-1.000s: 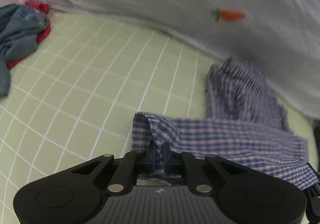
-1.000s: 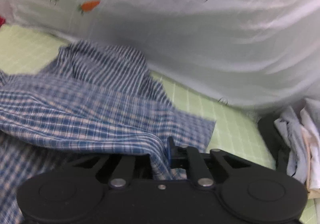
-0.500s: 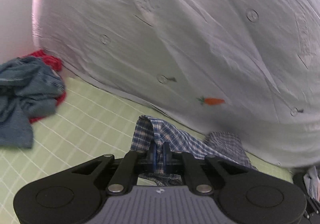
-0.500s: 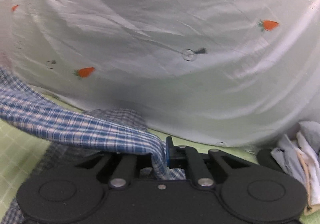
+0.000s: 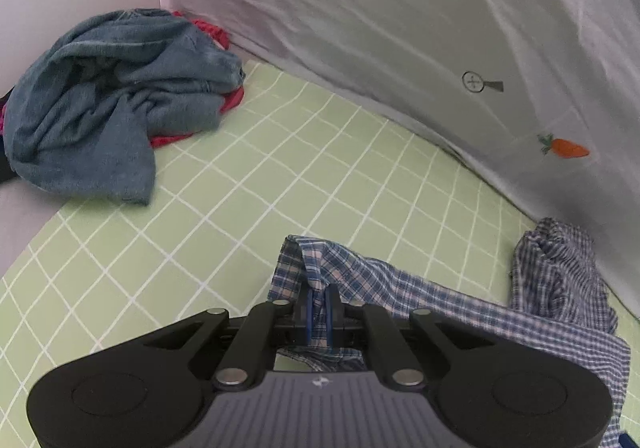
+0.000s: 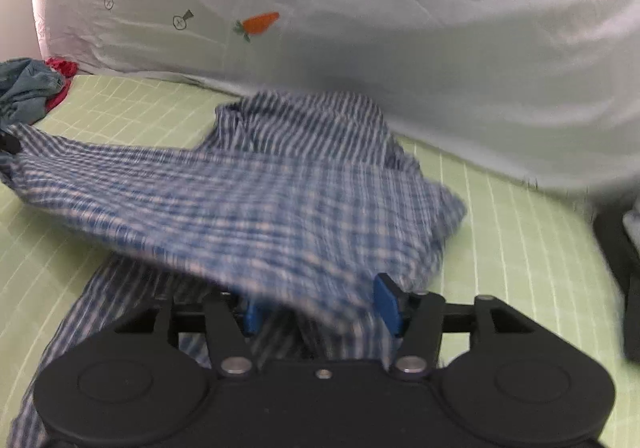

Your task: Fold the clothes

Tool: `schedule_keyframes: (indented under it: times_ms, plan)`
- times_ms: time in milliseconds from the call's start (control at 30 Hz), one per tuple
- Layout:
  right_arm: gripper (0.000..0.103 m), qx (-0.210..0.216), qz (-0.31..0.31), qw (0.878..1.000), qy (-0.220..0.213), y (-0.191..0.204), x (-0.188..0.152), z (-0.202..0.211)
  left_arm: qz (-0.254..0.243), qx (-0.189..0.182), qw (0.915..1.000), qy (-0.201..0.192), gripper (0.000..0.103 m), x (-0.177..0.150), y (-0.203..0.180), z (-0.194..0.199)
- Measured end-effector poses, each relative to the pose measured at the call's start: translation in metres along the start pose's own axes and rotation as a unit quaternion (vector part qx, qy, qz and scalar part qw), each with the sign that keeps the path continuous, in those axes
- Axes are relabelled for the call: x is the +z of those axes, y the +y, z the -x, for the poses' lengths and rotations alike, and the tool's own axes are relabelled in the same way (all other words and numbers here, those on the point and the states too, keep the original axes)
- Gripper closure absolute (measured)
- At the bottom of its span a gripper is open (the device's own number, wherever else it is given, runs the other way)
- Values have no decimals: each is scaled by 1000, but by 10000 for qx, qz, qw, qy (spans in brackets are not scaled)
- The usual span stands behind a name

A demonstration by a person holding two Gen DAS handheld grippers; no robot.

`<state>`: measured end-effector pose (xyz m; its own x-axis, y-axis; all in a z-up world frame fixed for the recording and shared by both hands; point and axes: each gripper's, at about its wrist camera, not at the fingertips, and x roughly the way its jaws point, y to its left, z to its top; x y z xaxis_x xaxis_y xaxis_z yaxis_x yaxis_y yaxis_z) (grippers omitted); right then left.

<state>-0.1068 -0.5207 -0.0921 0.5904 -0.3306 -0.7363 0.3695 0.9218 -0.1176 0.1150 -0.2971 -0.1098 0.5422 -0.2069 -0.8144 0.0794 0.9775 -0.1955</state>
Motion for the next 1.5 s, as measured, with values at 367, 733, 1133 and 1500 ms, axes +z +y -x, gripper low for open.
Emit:
schedule_keyframes:
  times_ms: [367, 733, 1133, 1500]
  plan:
    - [42, -27, -1340, 9902, -402, -73, -1, 36, -16, 44, 10000, 54, 97, -1, 3, -16]
    - [58, 449, -2296, 9723, 12, -107, 32, -65, 117, 33, 9997, 207, 96, -4, 9, -25]
    - [101, 533, -2411, 9684, -352, -126, 51, -68, -177, -102, 9993, -317, 97, 9, -13, 11]
    - [102, 523, -2525, 9599, -1103, -136, 71, -25, -12, -573, 9918, -1143, 97, 46, -25, 75]
